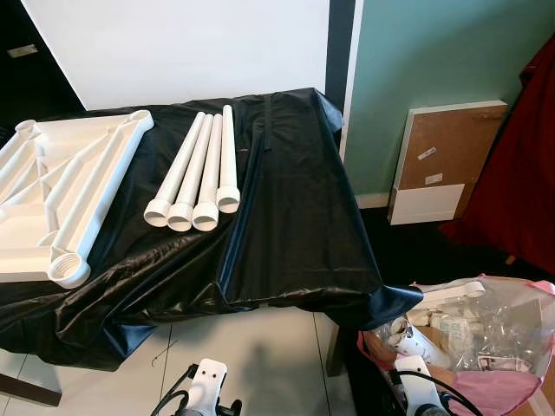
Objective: Building children table
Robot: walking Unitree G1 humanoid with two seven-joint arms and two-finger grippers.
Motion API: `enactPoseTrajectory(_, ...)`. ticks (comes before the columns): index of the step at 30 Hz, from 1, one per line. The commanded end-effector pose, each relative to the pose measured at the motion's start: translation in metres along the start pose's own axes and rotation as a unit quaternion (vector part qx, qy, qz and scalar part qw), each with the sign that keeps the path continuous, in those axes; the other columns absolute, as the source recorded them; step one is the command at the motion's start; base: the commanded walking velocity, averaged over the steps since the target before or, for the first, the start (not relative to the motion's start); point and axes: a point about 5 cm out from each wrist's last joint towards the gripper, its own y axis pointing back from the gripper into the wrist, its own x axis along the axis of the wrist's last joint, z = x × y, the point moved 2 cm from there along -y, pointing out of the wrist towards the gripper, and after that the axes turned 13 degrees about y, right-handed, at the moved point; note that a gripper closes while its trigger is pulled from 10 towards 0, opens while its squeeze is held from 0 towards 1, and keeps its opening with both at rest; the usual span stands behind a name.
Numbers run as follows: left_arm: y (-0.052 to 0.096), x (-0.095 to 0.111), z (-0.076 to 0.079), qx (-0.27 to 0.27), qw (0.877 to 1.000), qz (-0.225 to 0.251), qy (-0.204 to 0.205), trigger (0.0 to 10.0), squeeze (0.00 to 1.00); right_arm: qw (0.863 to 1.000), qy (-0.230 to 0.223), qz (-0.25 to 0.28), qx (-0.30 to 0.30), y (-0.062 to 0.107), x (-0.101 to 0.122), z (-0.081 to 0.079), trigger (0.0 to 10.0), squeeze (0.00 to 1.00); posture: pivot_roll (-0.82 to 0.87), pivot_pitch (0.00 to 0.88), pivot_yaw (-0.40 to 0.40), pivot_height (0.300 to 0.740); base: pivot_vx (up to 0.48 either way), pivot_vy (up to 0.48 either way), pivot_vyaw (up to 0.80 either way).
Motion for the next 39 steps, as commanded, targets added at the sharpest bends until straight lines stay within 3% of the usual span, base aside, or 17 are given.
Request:
enactPoseTrajectory(1,0.0022,-0.0064,-0.0121,0.084,0.996,-0.002,-0.001,10.0,0.0,1.0,0.0,-0.016,0.004,0.002,-0.0084,-0.0026,10.0,0.0,-0.14,0.0,0.045,0.74,0.0,0.0,0.0)
enactPoseTrajectory(14,0.0019,-0.005,-0.0129,0.086,0.996,-0.003,-0.006,10.0,0.0,1.0,0.0,-0.024,0.006,0.0024,-0.0113,-0.0014,10.0,0.0,-0.13,0.0,0.041,0.74,0.0,0.0,0.0)
enactPoseTrajectory(39,0.0031,-0.0123,-0.011,0.059,0.998,-0.019,0.022,10.0,0.0,0.999,0.017,-0.034,0.017,0.0038,-0.0167,-0.0041,10.0,0.0,-0.12,0.0,0.035,0.74,0.0,0.0,0.0)
